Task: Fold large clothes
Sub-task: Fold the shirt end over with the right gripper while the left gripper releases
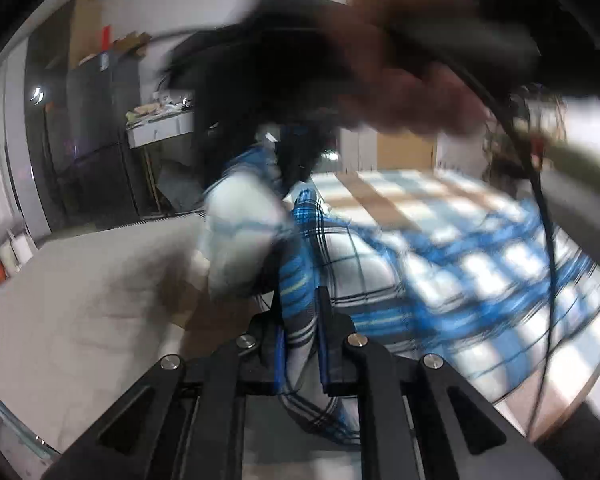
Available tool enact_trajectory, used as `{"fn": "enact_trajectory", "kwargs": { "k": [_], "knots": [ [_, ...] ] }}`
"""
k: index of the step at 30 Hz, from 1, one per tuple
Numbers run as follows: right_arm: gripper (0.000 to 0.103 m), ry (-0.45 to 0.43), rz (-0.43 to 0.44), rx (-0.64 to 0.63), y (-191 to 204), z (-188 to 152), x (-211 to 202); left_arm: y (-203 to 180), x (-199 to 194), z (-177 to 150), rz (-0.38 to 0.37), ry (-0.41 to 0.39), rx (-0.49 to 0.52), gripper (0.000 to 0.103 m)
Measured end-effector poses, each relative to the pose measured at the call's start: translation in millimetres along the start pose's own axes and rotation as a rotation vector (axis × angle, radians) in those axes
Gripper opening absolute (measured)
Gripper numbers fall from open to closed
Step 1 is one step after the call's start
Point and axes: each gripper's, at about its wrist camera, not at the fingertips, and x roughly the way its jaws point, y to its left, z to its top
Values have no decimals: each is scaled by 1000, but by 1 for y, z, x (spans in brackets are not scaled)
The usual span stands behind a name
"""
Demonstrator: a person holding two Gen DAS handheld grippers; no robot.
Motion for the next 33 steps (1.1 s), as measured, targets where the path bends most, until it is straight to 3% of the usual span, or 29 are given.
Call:
{"fn": "enact_trajectory", "kwargs": {
  "k": [4,6,9,12,14,16,17,18,20,23,26,27,30,33],
  "knots": [
    [16,-197,226,61,-14,-10,-67,33,-30,48,-126,-81,-79,8],
    [16,-276,327,95,-33,-31,-102,26,-41,72,-199,-124,-70,8],
    [16,-385,403,116,-62,-76,-145,-5,-56,101,-346,-160,-27,8],
    [16,-485,442,154,-120,-147,-171,-50,-51,116,-569,-93,28,9],
    [16,-524,460,248,-164,-192,-165,-78,-42,115,-639,-24,78,10],
    [16,-525,434,368,-212,-239,-141,-81,-33,107,-694,33,49,12],
    [16,-519,435,418,-226,-254,-126,-80,-27,103,-726,67,27,18],
    [16,-496,422,466,-245,-273,-108,-78,-22,101,-732,95,13,25],
    [16,-444,412,556,-273,-305,-63,-73,-9,92,-653,147,-4,64],
    [16,-433,449,574,-288,-315,-31,-71,4,95,-590,180,-13,66],
    [26,-490,413,535,-285,-327,-34,-88,23,101,-602,237,9,66],
    [35,-501,352,529,-284,-329,-39,-92,24,94,-588,258,22,66],
    [48,-540,200,525,-277,-337,-64,-116,52,77,-561,358,108,66],
    [48,-621,50,489,-273,-351,-101,-124,65,45,-525,457,122,65]
  ]
}}
